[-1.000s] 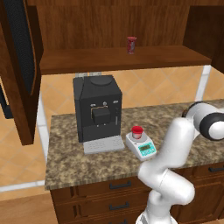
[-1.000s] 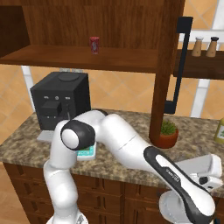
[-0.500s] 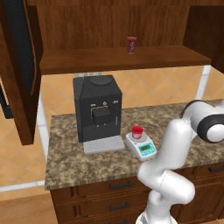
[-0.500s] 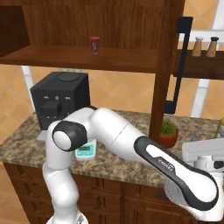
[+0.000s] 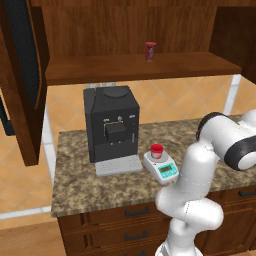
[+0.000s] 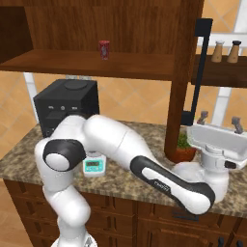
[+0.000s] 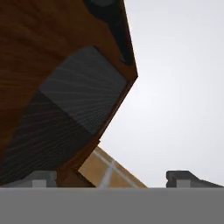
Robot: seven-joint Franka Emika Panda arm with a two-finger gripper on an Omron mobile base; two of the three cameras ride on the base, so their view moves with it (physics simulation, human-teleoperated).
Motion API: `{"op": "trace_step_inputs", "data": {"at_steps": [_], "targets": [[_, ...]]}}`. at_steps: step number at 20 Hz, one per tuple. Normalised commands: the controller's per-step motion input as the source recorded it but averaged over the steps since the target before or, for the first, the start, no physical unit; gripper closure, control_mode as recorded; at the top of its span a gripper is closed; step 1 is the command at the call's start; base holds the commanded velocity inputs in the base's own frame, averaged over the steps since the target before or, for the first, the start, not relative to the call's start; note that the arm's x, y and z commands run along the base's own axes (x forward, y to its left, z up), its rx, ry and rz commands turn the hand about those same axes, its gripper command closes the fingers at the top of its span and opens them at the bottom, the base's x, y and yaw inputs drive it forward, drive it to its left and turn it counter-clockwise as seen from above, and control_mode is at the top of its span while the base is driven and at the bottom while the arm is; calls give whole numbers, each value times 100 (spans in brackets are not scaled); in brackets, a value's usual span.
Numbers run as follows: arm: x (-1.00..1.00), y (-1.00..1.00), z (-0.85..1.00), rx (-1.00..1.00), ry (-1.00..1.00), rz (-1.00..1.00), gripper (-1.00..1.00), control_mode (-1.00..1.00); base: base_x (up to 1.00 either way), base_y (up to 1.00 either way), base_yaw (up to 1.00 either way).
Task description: Pick the jam and place it on the digital scale for weighing, and close the cabinet.
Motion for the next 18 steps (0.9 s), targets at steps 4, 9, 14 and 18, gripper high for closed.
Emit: {"op": "trace_step_inputs", "data": {"at_steps": [4, 9, 14, 18], "targets": [[-15, 82, 89, -4, -70, 30, -100, -100, 0, 0, 0], [-33, 100, 62, -17, -62, 25, -100, -100, 0, 0, 0], [-22, 100, -3, -33, -29, -7, -100, -100, 0, 0, 0], [41, 100, -24, -23, 16, -43, -100, -100, 0, 0, 0]]}}
